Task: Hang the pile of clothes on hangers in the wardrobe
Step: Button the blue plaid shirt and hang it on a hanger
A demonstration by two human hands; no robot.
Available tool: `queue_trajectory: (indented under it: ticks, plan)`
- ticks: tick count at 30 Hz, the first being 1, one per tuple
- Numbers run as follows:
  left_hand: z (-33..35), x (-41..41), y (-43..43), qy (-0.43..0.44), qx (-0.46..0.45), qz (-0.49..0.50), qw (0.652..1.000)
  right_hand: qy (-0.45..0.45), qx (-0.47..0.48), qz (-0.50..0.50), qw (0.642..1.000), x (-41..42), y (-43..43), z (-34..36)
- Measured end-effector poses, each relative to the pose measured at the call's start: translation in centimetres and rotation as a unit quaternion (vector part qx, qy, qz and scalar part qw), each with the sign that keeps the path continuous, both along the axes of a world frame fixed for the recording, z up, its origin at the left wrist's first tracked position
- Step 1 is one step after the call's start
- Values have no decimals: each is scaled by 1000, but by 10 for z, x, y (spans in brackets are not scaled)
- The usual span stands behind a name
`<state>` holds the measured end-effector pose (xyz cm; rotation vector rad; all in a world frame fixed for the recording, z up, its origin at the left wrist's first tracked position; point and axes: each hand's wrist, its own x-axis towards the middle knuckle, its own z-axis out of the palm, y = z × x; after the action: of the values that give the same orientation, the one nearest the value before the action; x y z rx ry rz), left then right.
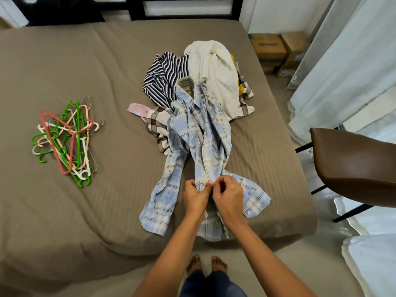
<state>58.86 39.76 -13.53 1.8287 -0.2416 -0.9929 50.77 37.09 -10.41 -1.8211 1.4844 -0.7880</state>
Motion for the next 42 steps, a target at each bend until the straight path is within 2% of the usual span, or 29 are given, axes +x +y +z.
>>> queue_trajectory:
  ticks: [2,3,5,6,7,8,9,10,11,12,14,15,18,21,24,26,31,35,38,42]
  plan:
    - [0,-3,-1,45,-19,32,998,-7,-24,5,1000,0,3,-3]
    - [-2,-3,0,55,-34,31,997,-35,3,-5,999,-1,2,-1]
    - [-6,-2,3,36,-57,-2,998,-107,133,-49,984,1,-4,5]
    - [-6,1,5,15,-65,-23,997,-153,231,-77,958,2,-10,7]
    - [-6,5,6,-7,-77,-44,996,-207,341,-98,912,2,-19,11]
    - [-6,9,8,-23,-91,-67,993,-255,452,-103,849,0,-28,13]
    - [-7,14,10,-35,-106,-92,989,-273,538,-95,792,-3,-37,16]
    - [-5,19,12,-39,-116,-114,986,-261,584,-70,766,-7,-43,17]
    - [-4,22,13,-39,-120,-135,983,-224,589,-39,776,-8,-49,15]
    - [-3,25,15,-33,-121,-150,981,-173,548,-9,819,-7,-55,14]
    - [-2,26,17,-20,-127,-176,976,-72,379,17,923,1,-63,9]
    - [1,25,17,-22,-132,-189,973,-38,312,39,948,9,-66,8]
    - [4,28,15,-27,-128,-216,968,-15,248,95,964,27,-70,3]
    - [13,41,8,55,-97,-219,969,-20,166,68,984,24,-70,-10]
    - [33,54,-11,154,-35,-141,977,-72,164,38,983,14,-62,-14]
    - [39,58,-28,167,-27,-124,978,-102,184,27,977,10,-55,-16]
    - [22,49,-44,90,-10,-122,988,-165,217,25,962,4,-41,-14]
    - [23,43,-38,154,-51,-75,984,-218,231,-34,948,-4,-42,-13]
    - [27,41,-34,199,-90,-41,975,-299,254,-89,915,-6,-47,-6]
    - [32,38,-32,228,-90,-24,969,-347,291,-94,887,-4,-51,3]
